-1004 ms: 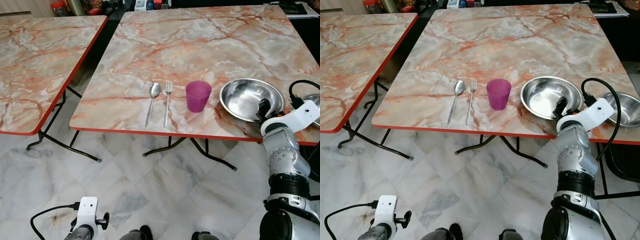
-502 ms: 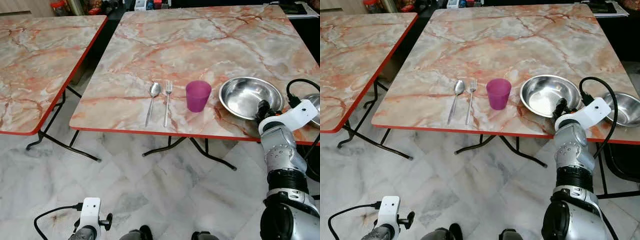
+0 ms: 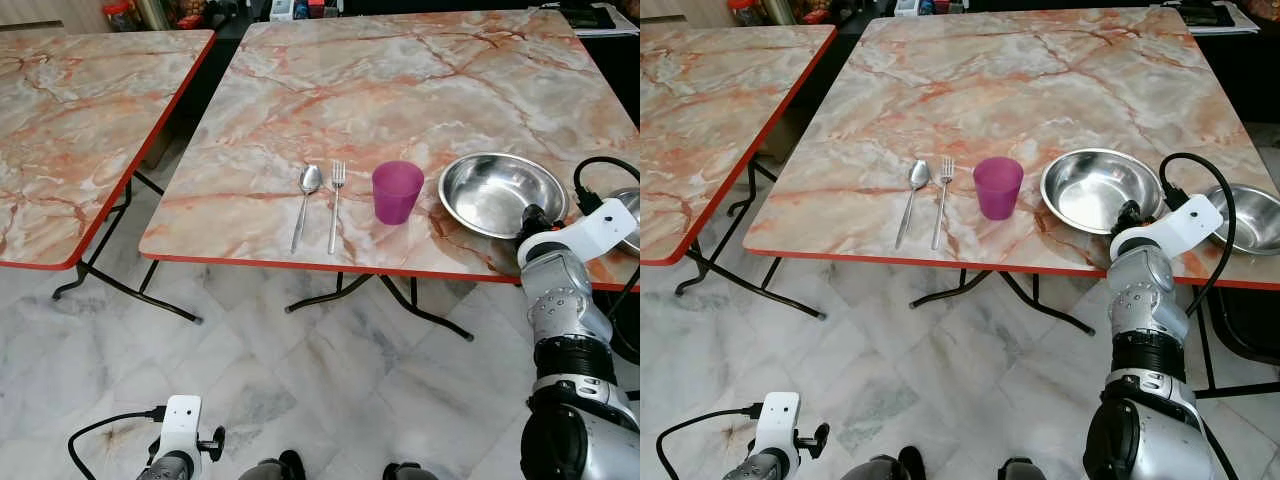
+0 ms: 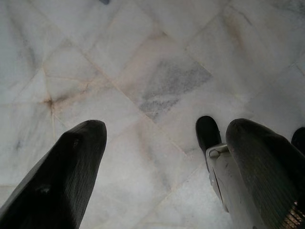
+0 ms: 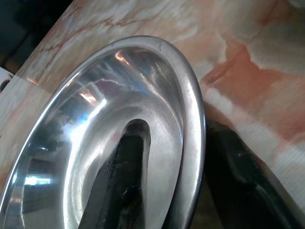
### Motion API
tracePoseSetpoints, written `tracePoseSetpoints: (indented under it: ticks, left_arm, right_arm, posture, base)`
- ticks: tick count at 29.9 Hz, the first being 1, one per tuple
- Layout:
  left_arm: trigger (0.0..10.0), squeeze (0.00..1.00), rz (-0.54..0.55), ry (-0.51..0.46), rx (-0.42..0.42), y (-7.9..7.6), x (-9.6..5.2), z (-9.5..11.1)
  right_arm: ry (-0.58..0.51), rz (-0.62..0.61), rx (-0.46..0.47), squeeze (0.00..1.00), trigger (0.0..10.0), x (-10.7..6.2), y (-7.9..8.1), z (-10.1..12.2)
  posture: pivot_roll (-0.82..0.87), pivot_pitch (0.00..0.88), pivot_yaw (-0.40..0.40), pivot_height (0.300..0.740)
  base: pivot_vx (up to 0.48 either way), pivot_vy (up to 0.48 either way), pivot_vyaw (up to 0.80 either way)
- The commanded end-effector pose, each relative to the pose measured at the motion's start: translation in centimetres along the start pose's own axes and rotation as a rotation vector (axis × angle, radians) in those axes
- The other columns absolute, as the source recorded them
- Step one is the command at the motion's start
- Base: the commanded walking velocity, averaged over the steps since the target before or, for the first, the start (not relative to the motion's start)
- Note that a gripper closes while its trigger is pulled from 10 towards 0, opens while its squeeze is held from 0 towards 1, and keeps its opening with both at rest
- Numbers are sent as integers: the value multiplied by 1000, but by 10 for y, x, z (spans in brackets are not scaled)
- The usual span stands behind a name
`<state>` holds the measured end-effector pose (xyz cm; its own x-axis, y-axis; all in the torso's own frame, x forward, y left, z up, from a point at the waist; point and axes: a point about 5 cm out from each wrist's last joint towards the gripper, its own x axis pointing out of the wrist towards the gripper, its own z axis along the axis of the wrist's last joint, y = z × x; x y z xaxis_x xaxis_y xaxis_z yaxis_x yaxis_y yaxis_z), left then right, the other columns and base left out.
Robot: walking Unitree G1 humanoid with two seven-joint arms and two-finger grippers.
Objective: Setting the table
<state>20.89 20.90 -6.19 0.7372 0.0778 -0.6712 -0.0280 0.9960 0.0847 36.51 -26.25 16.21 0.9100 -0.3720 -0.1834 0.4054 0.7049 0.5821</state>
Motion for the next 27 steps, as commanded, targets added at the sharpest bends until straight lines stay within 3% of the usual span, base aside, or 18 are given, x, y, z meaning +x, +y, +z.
tracePoseSetpoints:
  ticks: [1,23,27]
  left_arm:
    - [10000,0,8,40,6,3,-3,-11]
    - [10000,0,4,46,12,2,-4,-12]
    - [10000,0,5,38,13,1,-3,-11]
  right_arm:
    - [4,-16,10,0,0,0,0,-2]
    - [-39,-82,47,0,0,-3,-7,-5]
    - [-187,-89,70,0,0,-5,-5,14]
  posture:
    - [-78,179,67,740]
    - [-75,176,72,740]
    - [-74,173,73,740]
  base:
    - [0,0,0]
    - [0,0,0]
    - [0,0,0]
